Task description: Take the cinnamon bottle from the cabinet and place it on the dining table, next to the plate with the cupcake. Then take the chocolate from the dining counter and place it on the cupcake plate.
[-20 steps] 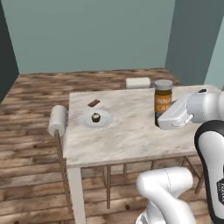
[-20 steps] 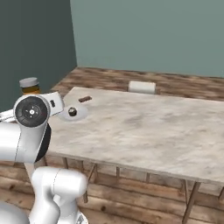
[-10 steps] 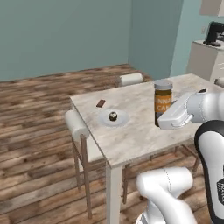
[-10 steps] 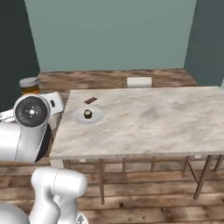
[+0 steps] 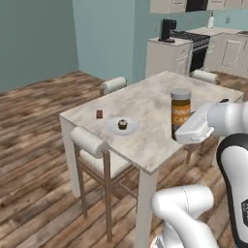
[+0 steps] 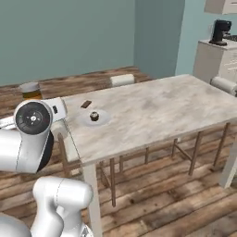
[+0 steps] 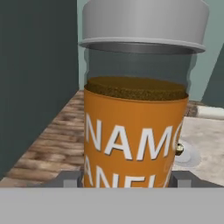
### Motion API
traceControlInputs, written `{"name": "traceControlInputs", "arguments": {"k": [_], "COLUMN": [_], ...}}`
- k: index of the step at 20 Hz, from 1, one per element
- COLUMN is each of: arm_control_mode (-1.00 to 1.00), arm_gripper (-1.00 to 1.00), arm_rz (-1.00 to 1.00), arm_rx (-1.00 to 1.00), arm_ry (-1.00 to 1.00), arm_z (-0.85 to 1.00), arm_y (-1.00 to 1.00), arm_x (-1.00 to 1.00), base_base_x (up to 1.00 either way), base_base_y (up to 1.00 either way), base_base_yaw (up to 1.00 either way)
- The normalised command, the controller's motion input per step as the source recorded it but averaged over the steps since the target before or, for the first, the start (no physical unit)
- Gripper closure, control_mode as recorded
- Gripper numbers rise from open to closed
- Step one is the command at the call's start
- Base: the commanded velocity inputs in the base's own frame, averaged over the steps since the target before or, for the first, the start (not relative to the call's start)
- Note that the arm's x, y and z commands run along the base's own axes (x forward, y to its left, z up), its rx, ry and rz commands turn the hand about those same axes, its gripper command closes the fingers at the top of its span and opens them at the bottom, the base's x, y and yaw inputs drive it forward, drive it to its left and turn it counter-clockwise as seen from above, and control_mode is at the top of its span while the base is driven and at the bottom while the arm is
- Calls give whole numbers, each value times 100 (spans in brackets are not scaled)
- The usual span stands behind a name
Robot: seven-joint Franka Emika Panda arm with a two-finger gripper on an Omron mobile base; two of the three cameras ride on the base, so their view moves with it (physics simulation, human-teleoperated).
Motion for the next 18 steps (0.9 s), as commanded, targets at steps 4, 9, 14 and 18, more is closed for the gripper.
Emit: {"name": "traceControlInputs", "arguments": {"k": [4, 9, 14, 18], "arm_control_mode": [100, 100, 100, 100], "arm_gripper": [100, 100, 100, 100], "arm_rz": [0, 0, 0, 0], "arm_rx": [0, 0, 0, 0], "arm_ry": [0, 0, 0, 0], "arm_z": [0, 0, 0, 0], "arm_y": [0, 0, 0, 0], "arm_x": [0, 0, 0, 0], "base_base_x": [11, 14, 7, -7], "base_base_y": [91, 84, 80, 94], "base_base_yaw": [-74, -77, -78, -69]}}
